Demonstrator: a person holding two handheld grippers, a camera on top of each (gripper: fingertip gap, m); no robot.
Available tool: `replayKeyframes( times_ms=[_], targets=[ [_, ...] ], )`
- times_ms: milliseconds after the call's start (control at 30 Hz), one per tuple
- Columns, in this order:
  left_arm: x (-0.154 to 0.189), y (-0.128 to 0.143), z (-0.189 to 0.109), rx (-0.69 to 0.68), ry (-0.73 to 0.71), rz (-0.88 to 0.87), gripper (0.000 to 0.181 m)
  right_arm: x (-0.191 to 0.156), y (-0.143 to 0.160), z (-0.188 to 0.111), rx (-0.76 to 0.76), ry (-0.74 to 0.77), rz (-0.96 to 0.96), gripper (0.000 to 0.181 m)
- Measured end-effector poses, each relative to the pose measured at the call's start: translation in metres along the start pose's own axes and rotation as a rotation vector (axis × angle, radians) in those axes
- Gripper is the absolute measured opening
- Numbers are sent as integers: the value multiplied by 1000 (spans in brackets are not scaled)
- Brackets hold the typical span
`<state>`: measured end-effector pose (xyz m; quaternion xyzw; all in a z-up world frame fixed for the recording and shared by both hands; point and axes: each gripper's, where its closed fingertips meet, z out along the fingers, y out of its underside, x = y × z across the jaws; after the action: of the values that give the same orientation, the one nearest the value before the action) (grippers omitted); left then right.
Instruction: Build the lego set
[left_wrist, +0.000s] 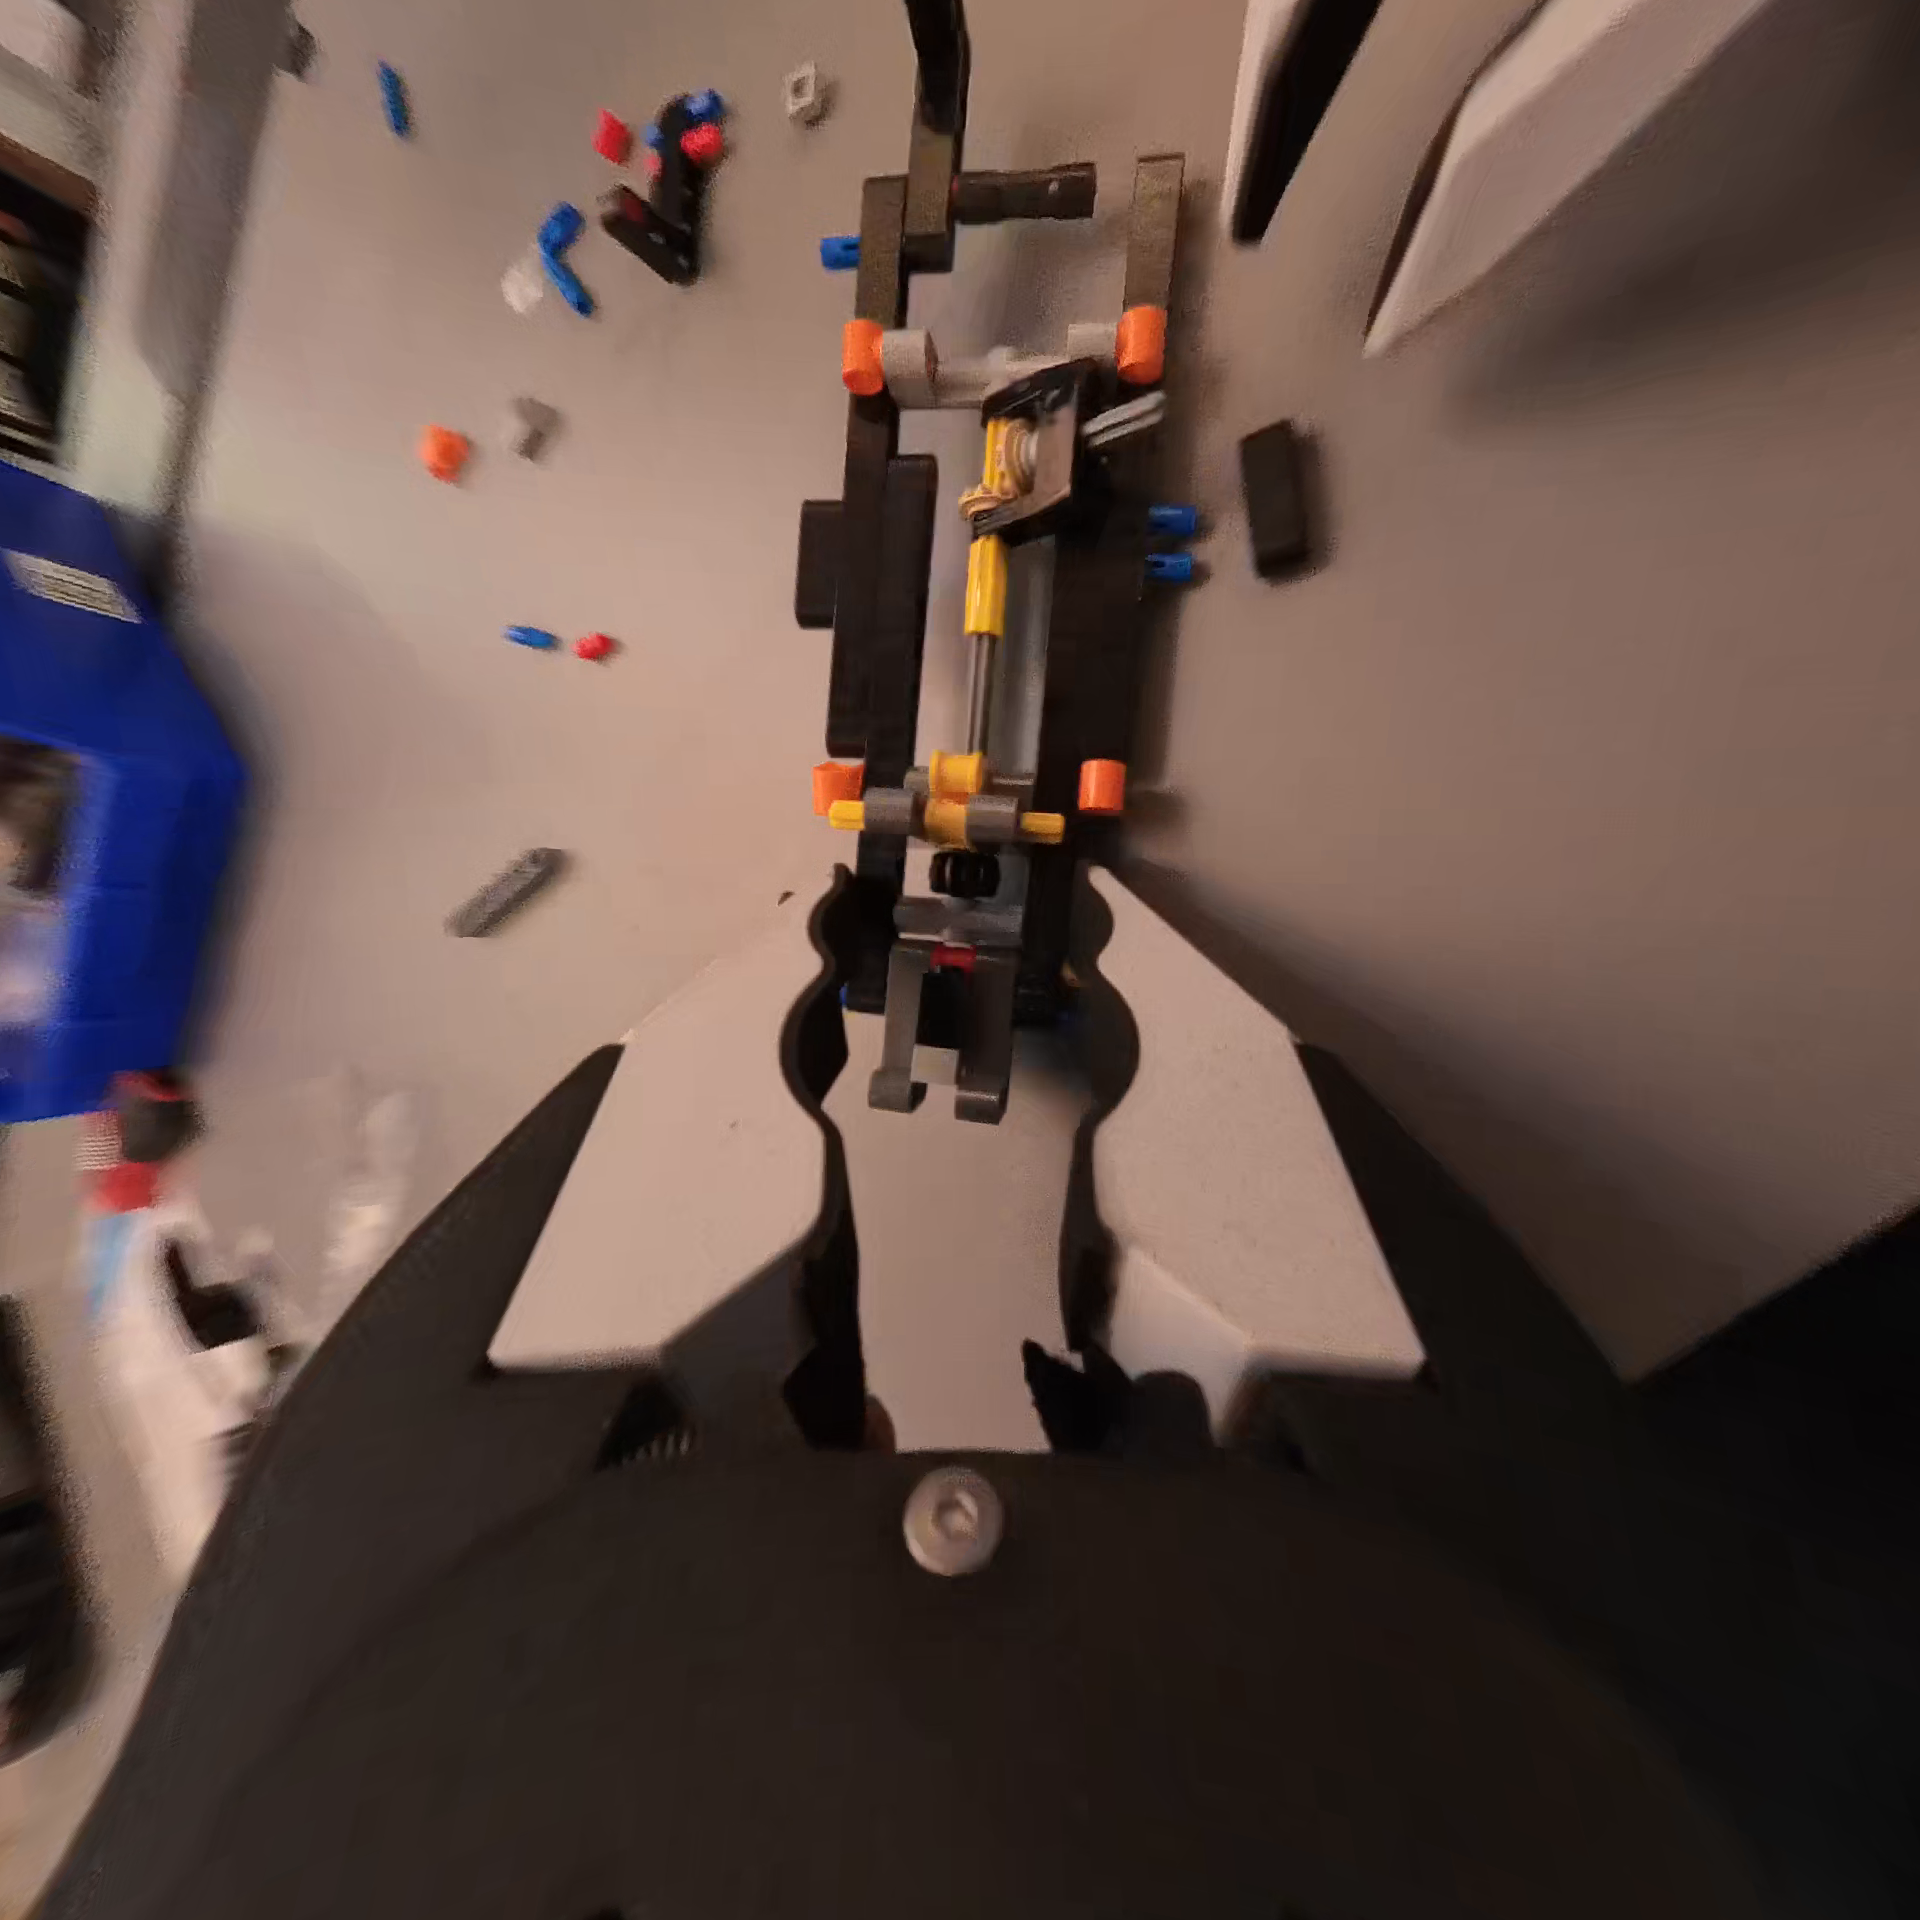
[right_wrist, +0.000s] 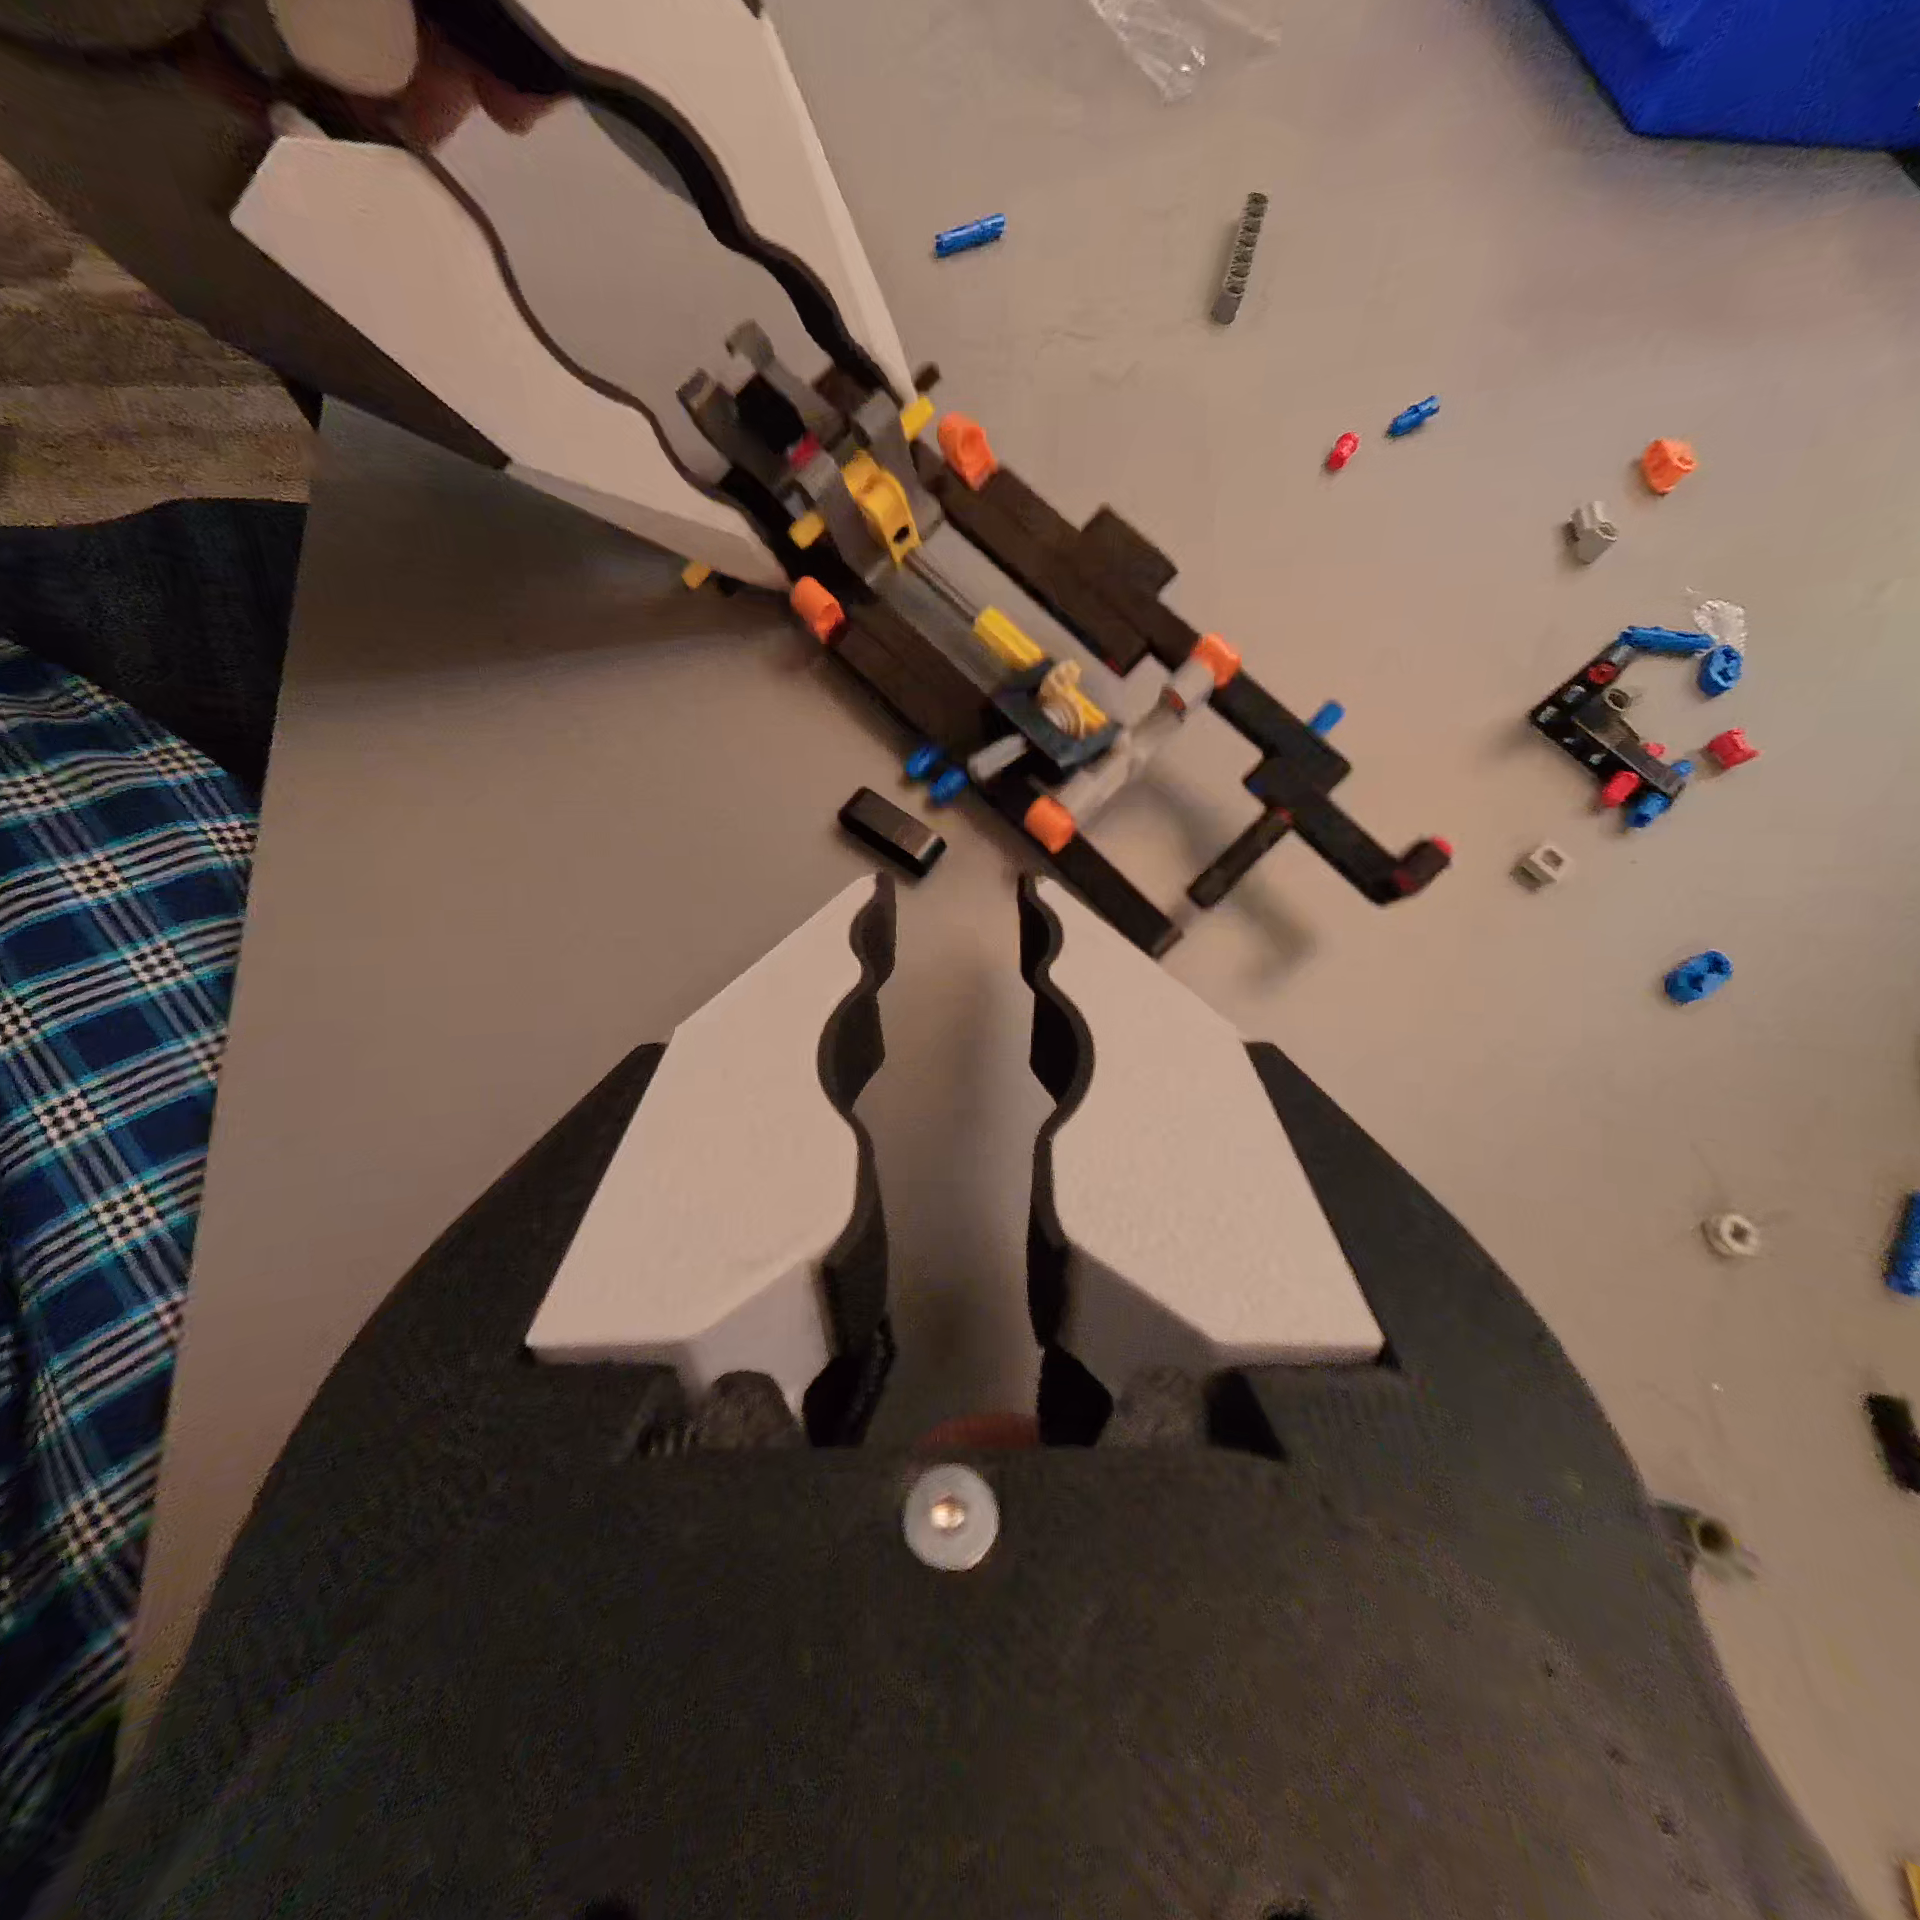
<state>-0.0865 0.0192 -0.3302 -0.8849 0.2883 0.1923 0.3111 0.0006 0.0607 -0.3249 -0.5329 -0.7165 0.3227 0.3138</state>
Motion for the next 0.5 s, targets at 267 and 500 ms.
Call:
replayKeyframes(
  times_ms=[267,500],
  targets=[
    [-36,-3,-7,16,-316,358,39,7,3,-5,8,41,-34,21],
    [-44,2,-3,34,-349,386,39,3,8,-1,-30,61,-93,21]
  ],
)
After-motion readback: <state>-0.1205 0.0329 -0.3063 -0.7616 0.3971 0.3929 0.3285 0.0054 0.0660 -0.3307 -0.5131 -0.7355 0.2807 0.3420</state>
